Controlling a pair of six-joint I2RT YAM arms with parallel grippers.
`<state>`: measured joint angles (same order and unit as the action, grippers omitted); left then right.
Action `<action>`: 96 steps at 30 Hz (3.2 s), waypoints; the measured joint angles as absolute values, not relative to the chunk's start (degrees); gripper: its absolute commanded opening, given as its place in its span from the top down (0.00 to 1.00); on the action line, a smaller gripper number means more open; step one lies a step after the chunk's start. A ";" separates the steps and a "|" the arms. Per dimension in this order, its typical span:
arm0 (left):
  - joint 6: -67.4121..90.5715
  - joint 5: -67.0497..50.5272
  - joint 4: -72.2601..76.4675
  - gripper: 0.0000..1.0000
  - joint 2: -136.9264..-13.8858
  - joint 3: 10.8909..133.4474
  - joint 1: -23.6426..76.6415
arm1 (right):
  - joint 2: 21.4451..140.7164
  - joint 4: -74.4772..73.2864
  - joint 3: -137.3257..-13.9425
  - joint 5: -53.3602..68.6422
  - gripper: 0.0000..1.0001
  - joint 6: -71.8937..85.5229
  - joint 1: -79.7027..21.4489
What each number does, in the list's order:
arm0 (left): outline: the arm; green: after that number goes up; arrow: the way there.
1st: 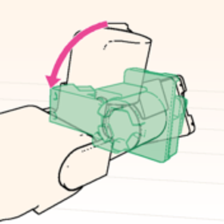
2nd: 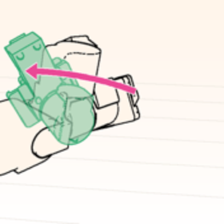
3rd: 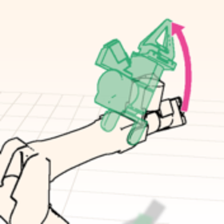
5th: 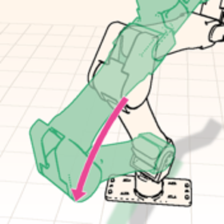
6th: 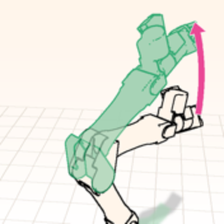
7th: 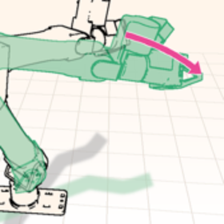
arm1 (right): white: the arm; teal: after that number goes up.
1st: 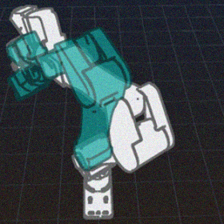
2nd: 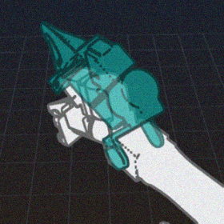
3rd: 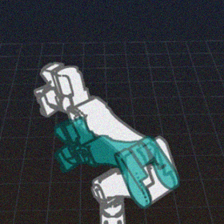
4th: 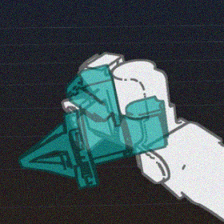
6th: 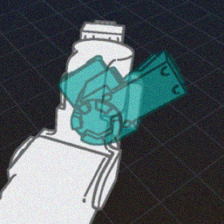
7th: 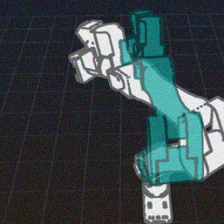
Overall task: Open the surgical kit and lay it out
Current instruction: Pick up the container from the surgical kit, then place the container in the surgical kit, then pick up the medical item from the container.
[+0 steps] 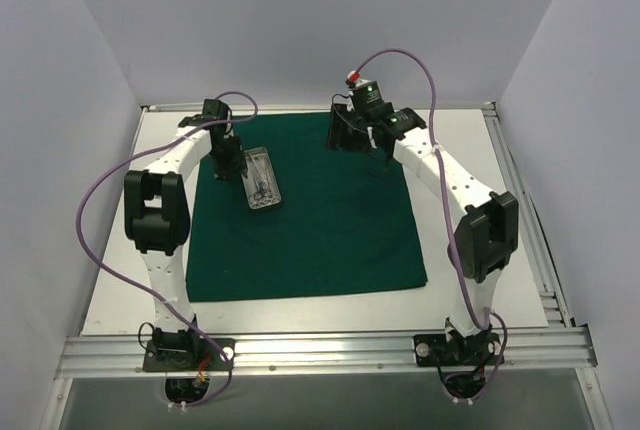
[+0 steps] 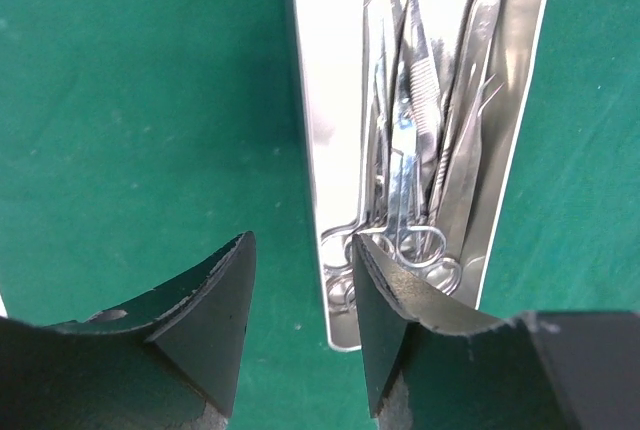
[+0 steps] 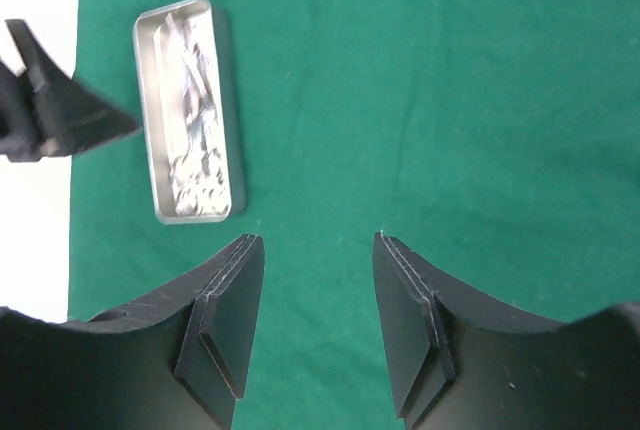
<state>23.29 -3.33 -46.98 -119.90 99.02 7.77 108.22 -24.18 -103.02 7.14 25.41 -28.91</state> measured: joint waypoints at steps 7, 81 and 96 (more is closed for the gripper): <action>23.24 -3.27 -47.72 0.59 -123.13 101.51 8.86 | 106.06 -24.56 -97.01 10.20 0.52 25.45 -26.89; 13.39 5.76 -60.27 0.60 -126.89 119.28 4.67 | 105.21 -28.71 -92.90 13.61 0.50 22.63 -21.39; 20.75 8.38 -62.19 0.63 -130.08 118.39 6.24 | 102.39 -28.88 -89.65 13.56 0.50 22.65 -19.84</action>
<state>20.75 8.38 -62.19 -130.08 118.39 6.24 102.39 -28.88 -89.65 13.56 22.65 -19.84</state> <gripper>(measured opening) 0.367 0.497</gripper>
